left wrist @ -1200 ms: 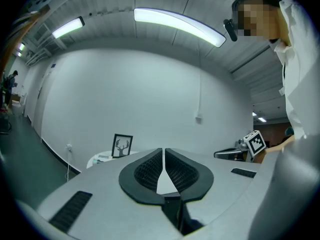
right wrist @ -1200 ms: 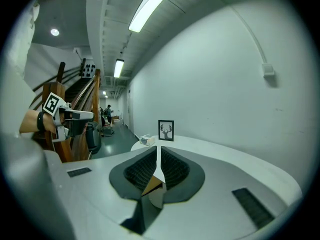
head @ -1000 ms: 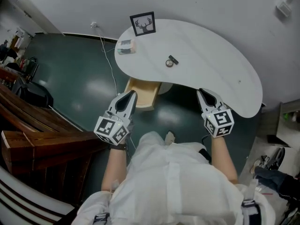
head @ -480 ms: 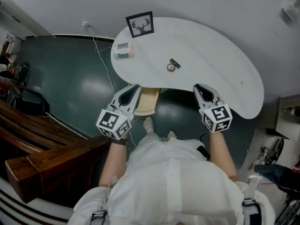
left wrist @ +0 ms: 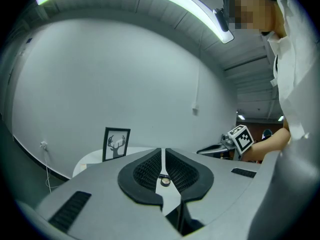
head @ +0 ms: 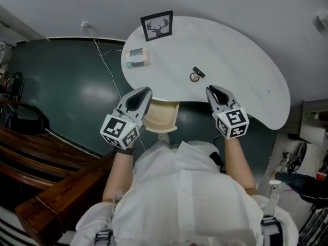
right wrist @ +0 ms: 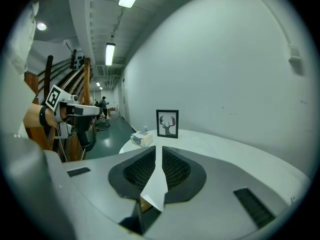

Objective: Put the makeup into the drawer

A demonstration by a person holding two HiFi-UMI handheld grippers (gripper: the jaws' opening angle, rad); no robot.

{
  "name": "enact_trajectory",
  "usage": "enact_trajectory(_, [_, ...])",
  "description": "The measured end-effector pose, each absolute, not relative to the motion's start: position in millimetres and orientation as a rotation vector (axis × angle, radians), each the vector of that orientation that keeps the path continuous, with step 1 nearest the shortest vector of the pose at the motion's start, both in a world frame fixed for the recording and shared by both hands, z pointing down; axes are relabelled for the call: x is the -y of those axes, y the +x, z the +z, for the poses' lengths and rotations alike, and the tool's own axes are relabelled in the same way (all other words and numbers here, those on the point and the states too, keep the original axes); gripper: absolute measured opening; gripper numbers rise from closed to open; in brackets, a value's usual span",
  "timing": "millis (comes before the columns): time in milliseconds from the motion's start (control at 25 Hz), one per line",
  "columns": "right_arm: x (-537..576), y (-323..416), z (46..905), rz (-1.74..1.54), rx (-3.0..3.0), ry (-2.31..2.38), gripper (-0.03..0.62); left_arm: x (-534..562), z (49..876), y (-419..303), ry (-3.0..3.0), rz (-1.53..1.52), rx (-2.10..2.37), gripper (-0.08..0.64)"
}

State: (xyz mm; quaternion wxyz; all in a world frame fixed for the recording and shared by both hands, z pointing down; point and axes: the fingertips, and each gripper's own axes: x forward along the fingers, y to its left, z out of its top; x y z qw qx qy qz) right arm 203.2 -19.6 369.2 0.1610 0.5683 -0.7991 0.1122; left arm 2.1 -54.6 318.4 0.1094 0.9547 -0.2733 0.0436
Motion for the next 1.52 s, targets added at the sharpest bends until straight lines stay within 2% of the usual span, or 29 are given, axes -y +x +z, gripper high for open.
enact_trajectory(720, [92.3, 192.4, 487.4, 0.56, 1.994, 1.517, 0.155, 119.7, 381.5, -12.9, 2.749, 0.182, 0.692, 0.029])
enact_trajectory(1520, [119.7, 221.0, 565.7, 0.712, 1.765, 1.526, 0.212, 131.0, 412.6, 11.0, 2.725, 0.255, 0.673, 0.029])
